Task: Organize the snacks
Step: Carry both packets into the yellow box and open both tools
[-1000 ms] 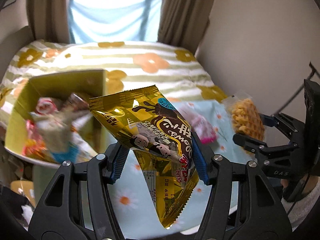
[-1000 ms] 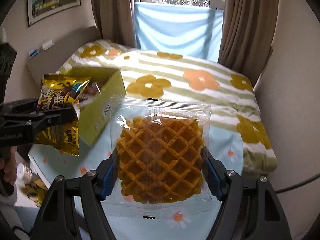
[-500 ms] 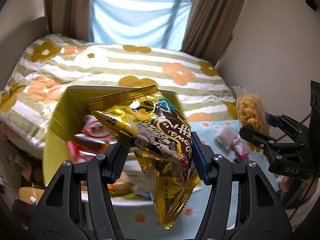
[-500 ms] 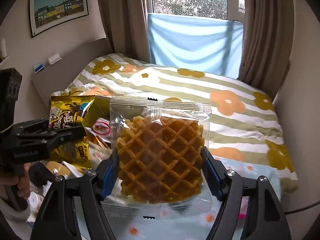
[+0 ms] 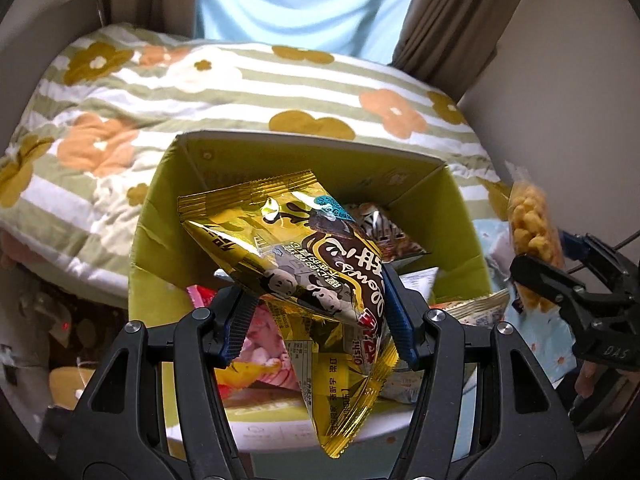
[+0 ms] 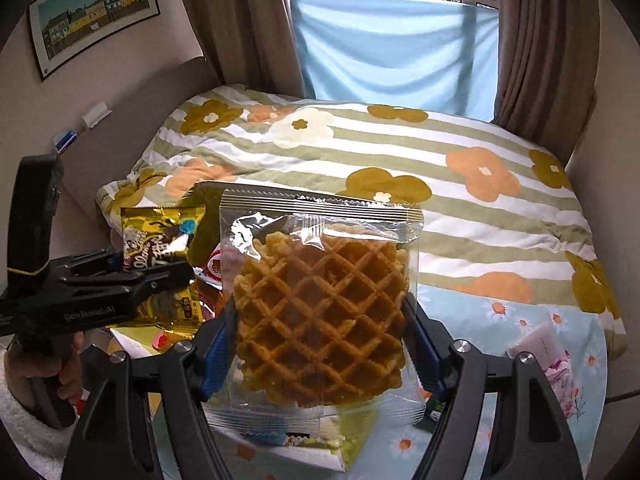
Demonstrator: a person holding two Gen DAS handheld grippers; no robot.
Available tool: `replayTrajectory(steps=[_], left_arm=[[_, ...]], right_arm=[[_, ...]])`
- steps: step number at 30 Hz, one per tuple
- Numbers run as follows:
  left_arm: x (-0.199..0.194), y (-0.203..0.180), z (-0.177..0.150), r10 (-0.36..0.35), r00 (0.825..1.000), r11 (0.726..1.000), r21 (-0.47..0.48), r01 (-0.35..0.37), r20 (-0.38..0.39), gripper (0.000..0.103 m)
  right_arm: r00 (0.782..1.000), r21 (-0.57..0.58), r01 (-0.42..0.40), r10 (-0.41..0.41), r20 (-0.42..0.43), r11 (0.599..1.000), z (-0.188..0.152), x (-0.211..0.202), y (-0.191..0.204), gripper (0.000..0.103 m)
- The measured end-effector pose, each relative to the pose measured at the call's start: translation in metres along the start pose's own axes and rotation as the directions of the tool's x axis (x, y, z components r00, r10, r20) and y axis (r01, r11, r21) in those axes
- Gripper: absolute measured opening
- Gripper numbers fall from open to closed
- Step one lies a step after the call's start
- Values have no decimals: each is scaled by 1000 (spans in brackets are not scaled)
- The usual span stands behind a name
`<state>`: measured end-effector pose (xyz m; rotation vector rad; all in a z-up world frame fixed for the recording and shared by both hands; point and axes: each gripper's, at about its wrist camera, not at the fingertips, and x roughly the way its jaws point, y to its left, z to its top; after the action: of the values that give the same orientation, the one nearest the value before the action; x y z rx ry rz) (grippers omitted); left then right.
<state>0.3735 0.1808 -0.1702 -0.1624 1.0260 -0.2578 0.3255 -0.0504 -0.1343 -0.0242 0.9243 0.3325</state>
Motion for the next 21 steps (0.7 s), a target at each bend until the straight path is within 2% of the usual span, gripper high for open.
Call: replayTrajectory(steps=[4,6,7,8,10,13,21], left_arm=[[12,7,1,19,999,1000,-11,-19,-30,57],[16,11,1,-2,999,999,-33,0,-42,62],[18,13,2,-4,999,999,-41,2,-52,70],[19,14,2,-6,998,999,-43,3,-62,85],[21,15,2,-1,997,999,-38,-2,-76,101],[16,18,-3,29,997,999,-39,-32,-69,102],[10,37,-16,15,997,992,-127,-26,-80,102]], right_arm=[[1000,5,0,0,-17,1000,6,12,-1,71],[999,32,-15,16,-33,999,9,19,-5,71],[999,40,-23,25,-36,999,10,21,-5,71],[999,45,-32,34,-40,998,11,24,-6,71],[998,41,-33,35,-50,999,14,28,-7,71],[997,32,-44,46,-62,999,16,34,-7,71],[991,59,-67,73,-110,996,8,47,-9,72]])
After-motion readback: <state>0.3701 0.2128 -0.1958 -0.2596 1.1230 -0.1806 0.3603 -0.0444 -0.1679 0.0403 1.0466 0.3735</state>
